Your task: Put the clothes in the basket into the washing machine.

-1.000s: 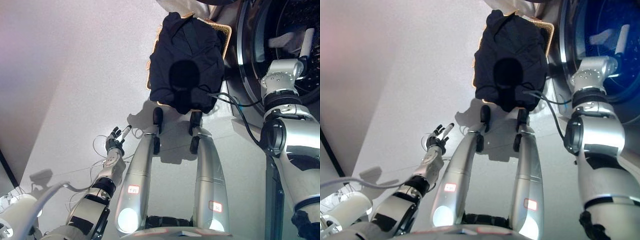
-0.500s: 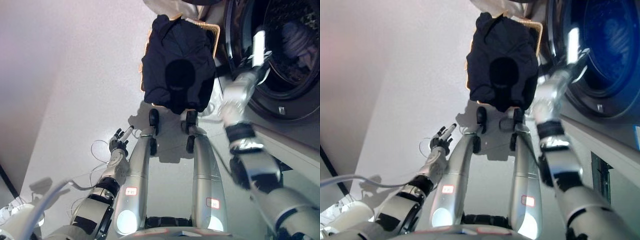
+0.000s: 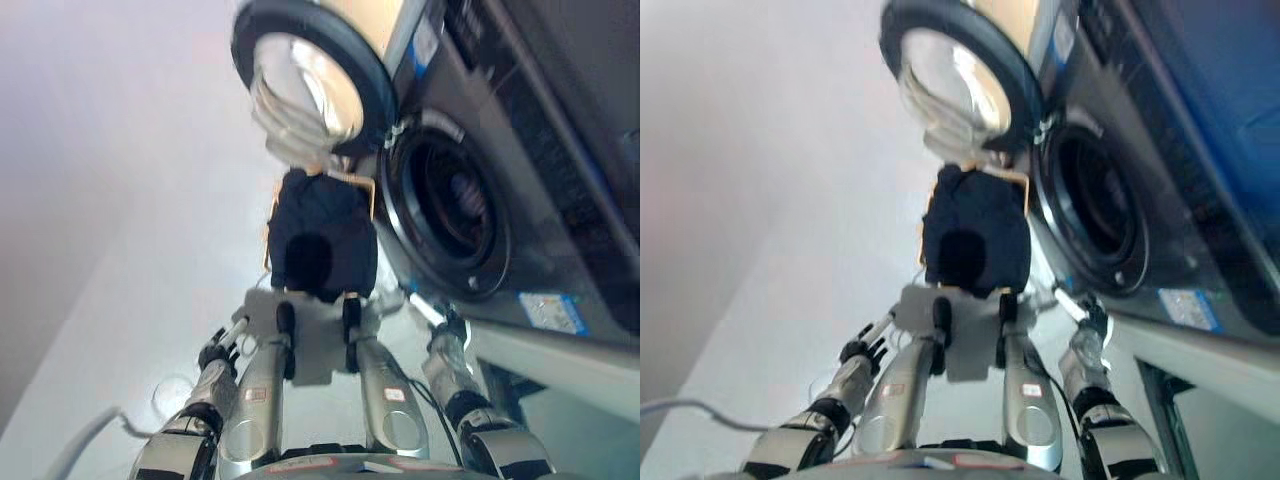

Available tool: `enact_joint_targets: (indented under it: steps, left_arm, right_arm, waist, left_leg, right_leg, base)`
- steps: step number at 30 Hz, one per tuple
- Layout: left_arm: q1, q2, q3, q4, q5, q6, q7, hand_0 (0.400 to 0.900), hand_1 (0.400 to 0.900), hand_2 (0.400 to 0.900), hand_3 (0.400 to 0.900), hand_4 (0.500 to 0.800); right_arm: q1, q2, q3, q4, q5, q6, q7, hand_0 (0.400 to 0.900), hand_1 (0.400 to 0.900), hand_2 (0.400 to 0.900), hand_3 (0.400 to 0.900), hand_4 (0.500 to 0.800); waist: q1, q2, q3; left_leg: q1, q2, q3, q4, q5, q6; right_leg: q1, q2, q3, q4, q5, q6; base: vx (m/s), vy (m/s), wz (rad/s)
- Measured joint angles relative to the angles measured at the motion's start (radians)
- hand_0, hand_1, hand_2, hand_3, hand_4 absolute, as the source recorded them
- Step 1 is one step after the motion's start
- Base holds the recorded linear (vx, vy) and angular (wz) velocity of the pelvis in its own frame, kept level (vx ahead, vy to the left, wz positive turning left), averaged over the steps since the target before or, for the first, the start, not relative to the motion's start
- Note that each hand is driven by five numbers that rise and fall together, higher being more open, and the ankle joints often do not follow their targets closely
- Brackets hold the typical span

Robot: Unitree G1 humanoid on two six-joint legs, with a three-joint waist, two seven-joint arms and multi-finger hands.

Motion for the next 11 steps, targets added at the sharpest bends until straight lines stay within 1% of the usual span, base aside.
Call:
enact_joint_targets:
  steps: [2,4,6,8,11]
  left_arm:
    - [0.033,0.013,0.004,0.031,0.046,0.006,-0.024,0.9,0.9,0.9,0.9,0.8]
    - [0.078,0.027,0.015,0.039,0.098,0.008,-0.04,0.9,0.9,0.9,0.9,0.8]
    - [0.118,0.042,0.041,0.057,0.147,0.012,-0.054,0.9,0.9,0.9,0.9,0.8]
    - [0.154,0.051,0.059,0.071,0.178,0.022,-0.056,0.9,0.9,0.9,0.9,0.8]
    - [0.196,0.049,0.088,0.078,0.185,0.035,-0.068,0.9,0.9,0.9,0.9,0.8]
  right_arm:
    - [0.03,-0.007,-0.001,0.072,-0.066,0.034,0.033,0.9,0.9,0.9,0.9,0.8]
    - [0.075,-0.007,-0.001,0.11,-0.132,0.064,0.065,0.9,0.9,0.9,0.9,0.8]
    - [0.109,-0.009,-0.001,0.142,-0.188,0.084,0.084,0.9,0.9,0.9,0.9,0.8]
    - [0.142,-0.011,-0.008,0.173,-0.218,0.099,0.089,0.9,0.9,0.9,0.9,0.8]
    - [0.175,-0.021,-0.036,0.2,-0.229,0.125,0.095,0.9,0.9,0.9,0.9,0.8]
  waist:
    - [0.011,-0.001,-0.047]
    - [0.015,-0.003,-0.106]
    - [0.014,-0.003,-0.151]
    - [0.014,-0.001,-0.198]
    - [0.013,0.006,-0.223]
  left_leg:
    - [0.084,-0.002,0.0,-0.062,0.014,0.01]
    - [0.153,-0.004,-0.001,-0.129,0.024,0.004]
    - [0.22,-0.004,-0.001,-0.191,0.035,-0.003]
    - [0.267,0.0,-0.002,-0.249,0.05,-0.008]
    - [0.352,0.012,0.0,-0.33,0.076,-0.013]
  right_leg:
    - [0.095,0.0,-0.014,-0.078,0.02,0.003]
    - [0.166,-0.002,-0.017,-0.151,0.037,0.005]
    - [0.226,0.001,-0.02,-0.202,0.045,0.003]
    - [0.265,0.006,-0.02,-0.24,0.048,0.0]
    - [0.308,0.019,-0.019,-0.242,0.044,0.0]
  base:
    - [0.06,0.011,0.02]
    - [0.05,0.007,-0.03]
    - [0.06,0.0,-0.03]
    - [0.07,-0.004,-0.03]
    - [0.07,-0.004,-0.01]
